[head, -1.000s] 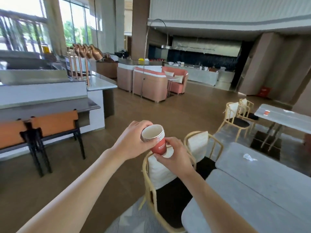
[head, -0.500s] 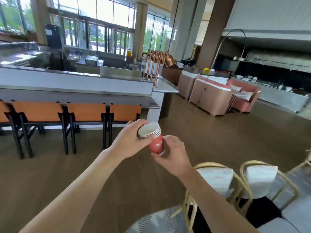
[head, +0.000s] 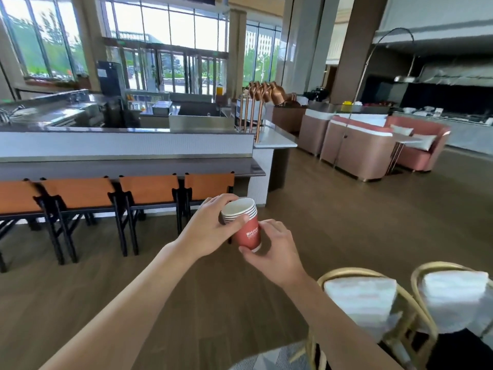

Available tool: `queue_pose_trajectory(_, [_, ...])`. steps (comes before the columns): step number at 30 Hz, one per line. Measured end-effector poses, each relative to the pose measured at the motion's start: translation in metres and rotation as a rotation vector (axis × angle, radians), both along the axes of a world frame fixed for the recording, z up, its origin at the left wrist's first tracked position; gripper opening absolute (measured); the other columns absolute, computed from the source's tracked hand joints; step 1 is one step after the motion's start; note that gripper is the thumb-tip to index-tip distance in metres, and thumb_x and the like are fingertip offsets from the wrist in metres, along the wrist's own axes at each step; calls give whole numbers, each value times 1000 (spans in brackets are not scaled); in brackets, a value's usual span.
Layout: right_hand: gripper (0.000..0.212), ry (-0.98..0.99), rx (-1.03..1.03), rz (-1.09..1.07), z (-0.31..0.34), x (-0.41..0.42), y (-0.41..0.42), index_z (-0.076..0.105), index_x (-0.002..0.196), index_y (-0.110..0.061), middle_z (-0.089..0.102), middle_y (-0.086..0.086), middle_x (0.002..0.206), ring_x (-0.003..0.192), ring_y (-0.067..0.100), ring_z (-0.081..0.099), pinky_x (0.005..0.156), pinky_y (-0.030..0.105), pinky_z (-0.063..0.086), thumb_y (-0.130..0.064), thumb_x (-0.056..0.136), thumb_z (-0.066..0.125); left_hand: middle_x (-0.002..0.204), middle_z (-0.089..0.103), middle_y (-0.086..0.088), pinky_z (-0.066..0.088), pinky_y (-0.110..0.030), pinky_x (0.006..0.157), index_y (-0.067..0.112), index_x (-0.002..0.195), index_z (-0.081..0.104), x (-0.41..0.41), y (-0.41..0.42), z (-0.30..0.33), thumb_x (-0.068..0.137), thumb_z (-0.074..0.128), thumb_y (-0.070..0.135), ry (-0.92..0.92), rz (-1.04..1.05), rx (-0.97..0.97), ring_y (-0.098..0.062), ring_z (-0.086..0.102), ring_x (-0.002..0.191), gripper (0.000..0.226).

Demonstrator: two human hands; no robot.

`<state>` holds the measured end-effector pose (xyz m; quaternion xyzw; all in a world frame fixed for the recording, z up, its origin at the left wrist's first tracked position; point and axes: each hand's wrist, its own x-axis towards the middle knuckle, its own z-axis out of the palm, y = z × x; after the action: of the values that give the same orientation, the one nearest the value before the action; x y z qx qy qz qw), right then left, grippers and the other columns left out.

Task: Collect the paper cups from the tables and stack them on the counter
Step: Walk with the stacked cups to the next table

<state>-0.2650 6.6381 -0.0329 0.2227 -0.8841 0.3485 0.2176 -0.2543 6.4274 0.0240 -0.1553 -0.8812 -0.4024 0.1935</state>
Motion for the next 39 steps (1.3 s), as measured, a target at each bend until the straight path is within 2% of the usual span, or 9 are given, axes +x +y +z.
queue_pose_trajectory(5, [63,10,-85,-96,-1,-35,100,68,124,-27,63,-18,117,115,1,54,101,30,51,-68,76,75,132,60,20,46,-23,102,33,138,60,-65,115,1,87,55,77,-18,-105,14,3,51,124,68])
queue_pose_trajectory(9, [52,27,-163,-251,-6,-55,201,68,112,-28,62,-21,105,102,-2,53,90,19,48,-61,75,80,124,59,23,56,-33,98,35,137,58,-111,227,1,89,57,80,-42,-256,17,0,55,119,66])
queue_pose_trajectory(13, [49,11,-210,-275,-14,-86,260,69,108,-27,67,-18,103,99,2,58,88,23,51,-56,73,84,129,61,17,53,-24,93,35,139,56,-140,288,-3,87,56,73,-32,-306,-23,-7,57,120,65])
queue_pose_trajectory(20, [43,-32,-311,-123,-37,-141,249,69,109,-30,66,-19,102,103,3,60,87,13,45,-53,76,84,124,57,28,45,-7,83,34,139,59,-187,274,-9,91,60,65,-136,-182,-85,10,52,116,57])
queue_pose_trajectory(24, [41,-38,-308,-53,-40,-176,235,70,108,-29,66,-19,101,102,3,61,86,12,45,-51,77,85,121,53,37,43,1,82,35,139,59,-211,259,-12,88,57,70,-165,-128,-61,7,54,118,62])
queue_pose_trajectory(29, [43,-67,-292,-26,-48,-226,214,69,111,-28,65,-18,102,102,4,60,85,11,45,-51,78,84,125,63,20,47,-13,88,34,139,61,-259,235,-25,96,65,58,-196,-82,-52,-6,57,119,50])
queue_pose_trajectory(31, [44,-76,-277,-23,-53,-249,204,67,112,-30,65,-19,103,103,5,61,86,11,45,-53,78,84,127,64,15,45,-11,86,32,139,61,-285,224,-34,100,68,49,-198,-71,-52,-8,57,119,44])
queue_pose_trajectory(35, [44,-108,-264,-32,-64,-304,184,67,113,-31,66,-19,105,104,7,62,87,17,49,-52,78,84,123,63,16,49,-14,84,31,141,60,-342,203,-53,101,68,45,-220,-87,1,-12,59,118,43])
queue_pose_trajectory(39, [44,-123,-230,-75,-70,-362,155,67,112,-32,66,-19,103,101,5,61,86,10,43,-51,76,84,124,65,15,56,-27,91,33,138,61,-409,172,-71,101,69,48,-237,-133,68,-12,60,120,41])
